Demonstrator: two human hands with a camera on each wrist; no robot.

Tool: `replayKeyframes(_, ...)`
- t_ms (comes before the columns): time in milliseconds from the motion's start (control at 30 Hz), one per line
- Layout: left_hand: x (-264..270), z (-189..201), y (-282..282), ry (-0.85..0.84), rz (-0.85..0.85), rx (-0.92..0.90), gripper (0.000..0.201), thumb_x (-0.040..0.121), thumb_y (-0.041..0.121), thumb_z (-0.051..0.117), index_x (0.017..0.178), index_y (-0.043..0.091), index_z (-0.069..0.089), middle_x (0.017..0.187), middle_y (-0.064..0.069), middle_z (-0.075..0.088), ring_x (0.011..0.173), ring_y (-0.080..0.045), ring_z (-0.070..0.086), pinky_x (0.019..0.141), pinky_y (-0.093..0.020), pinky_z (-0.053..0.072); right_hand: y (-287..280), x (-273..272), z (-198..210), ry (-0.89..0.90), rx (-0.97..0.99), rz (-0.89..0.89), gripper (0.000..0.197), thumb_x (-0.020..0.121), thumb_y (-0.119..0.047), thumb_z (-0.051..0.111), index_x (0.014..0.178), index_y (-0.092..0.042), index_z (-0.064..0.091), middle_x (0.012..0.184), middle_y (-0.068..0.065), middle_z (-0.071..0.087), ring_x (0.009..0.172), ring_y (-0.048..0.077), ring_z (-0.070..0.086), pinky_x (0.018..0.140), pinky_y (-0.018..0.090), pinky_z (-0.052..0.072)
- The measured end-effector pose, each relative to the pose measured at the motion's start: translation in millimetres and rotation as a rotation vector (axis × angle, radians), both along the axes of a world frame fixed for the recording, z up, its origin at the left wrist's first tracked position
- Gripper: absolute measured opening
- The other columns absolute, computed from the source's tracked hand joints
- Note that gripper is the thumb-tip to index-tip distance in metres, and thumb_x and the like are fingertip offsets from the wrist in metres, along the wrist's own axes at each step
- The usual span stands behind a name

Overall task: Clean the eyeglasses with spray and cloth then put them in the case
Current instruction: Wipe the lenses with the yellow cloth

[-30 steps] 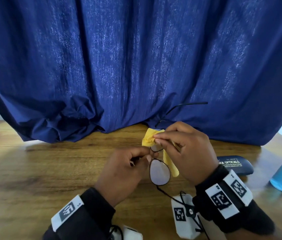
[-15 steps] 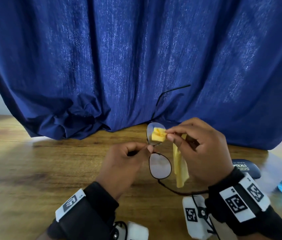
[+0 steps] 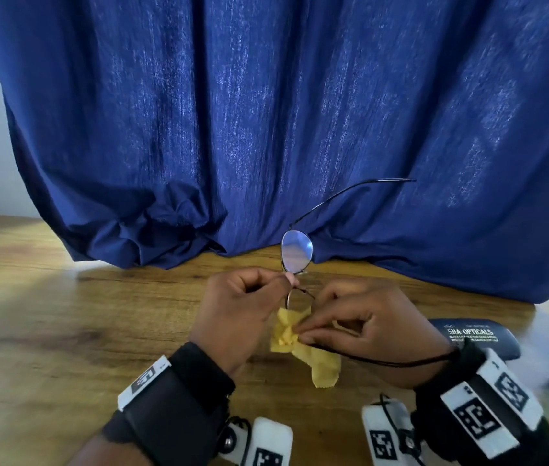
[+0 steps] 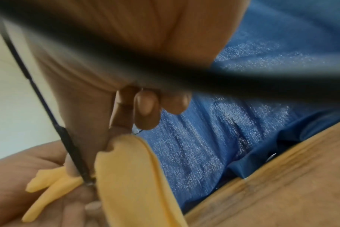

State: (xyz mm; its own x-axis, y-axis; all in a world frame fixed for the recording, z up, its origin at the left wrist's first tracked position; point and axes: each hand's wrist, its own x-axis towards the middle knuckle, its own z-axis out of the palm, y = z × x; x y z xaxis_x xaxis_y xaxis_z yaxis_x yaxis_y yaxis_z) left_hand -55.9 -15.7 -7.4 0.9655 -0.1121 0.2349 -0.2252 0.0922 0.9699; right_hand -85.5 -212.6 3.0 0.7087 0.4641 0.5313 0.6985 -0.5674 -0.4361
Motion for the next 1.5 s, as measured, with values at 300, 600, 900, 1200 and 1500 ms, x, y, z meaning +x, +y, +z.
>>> replayKeyframes(300, -1.1, -6.4, -7.0, -0.027, -0.001, 0.044, 0.026, 0.093, 0.026, 0.072, 0.073, 0.009, 0.078, 0.076, -0.013, 0.076, 0.071, -0.015, 0.065, 0.073, -0.030, 0.056, 7.0, 2.6, -3.6, -0.086, 0.042, -0.022, 0.012, 0.081, -0.032, 0.084, 0.089, -0.024, 0.084, 0.083, -0.014, 0.070, 0.072, 0.007, 0.066, 0.064, 0.024, 0.052)
replayKeyframes(600, 2.4, -9.3, -5.7, -0.026, 0.064, 0.075, 0.027, 0.096, 0.027, 0.069, 0.075, 0.016, 0.078, 0.083, -0.011, 0.078, 0.082, -0.028, 0.072, 0.080, -0.034, 0.056, 1.2, 6.9, -6.9, -0.031, 0.101, -0.151, 0.011, 0.081, -0.029, 0.085, 0.091, -0.025, 0.084, 0.086, -0.011, 0.071, 0.078, 0.010, 0.067, 0.067, 0.030, 0.055)
replayKeyframes(900, 3.0, -8.6, -4.0, -0.051, 0.072, 0.081, 0.025, 0.096, 0.032, 0.068, 0.079, 0.017, 0.080, 0.083, -0.009, 0.079, 0.086, -0.021, 0.074, 0.085, -0.037, 0.058, 5.9, 4.2, -4.7, -0.133, 0.030, -0.222, 0.018, 0.087, -0.044, 0.071, 0.093, -0.030, 0.081, 0.088, -0.016, 0.069, 0.079, 0.005, 0.066, 0.063, 0.039, 0.056)
replayKeyframes(1200, 5.3, -9.5, -1.6, -0.049, 0.087, 0.055, 0.027, 0.097, 0.032, 0.067, 0.079, 0.017, 0.080, 0.070, 0.004, 0.075, 0.070, -0.010, 0.066, 0.082, -0.038, 0.055, 3.0, 2.0, -2.9, -0.147, 0.000, -0.236, 0.018, 0.089, -0.044, 0.070, 0.096, -0.031, 0.081, 0.091, -0.018, 0.069, 0.080, 0.004, 0.066, 0.063, 0.037, 0.056)
replayKeyframes(1500, 7.1, -8.4, -1.8, -0.051, 0.090, 0.027, 0.027, 0.099, 0.026, 0.064, 0.082, 0.009, 0.077, 0.052, 0.021, 0.061, 0.053, 0.008, 0.054, 0.075, -0.028, 0.045, -2.1, 1.7, -0.4, -0.128, -0.067, -0.265, 0.025, 0.088, -0.052, 0.065, 0.096, -0.034, 0.080, 0.092, -0.019, 0.069, 0.078, 0.002, 0.065, 0.060, 0.037, 0.056)
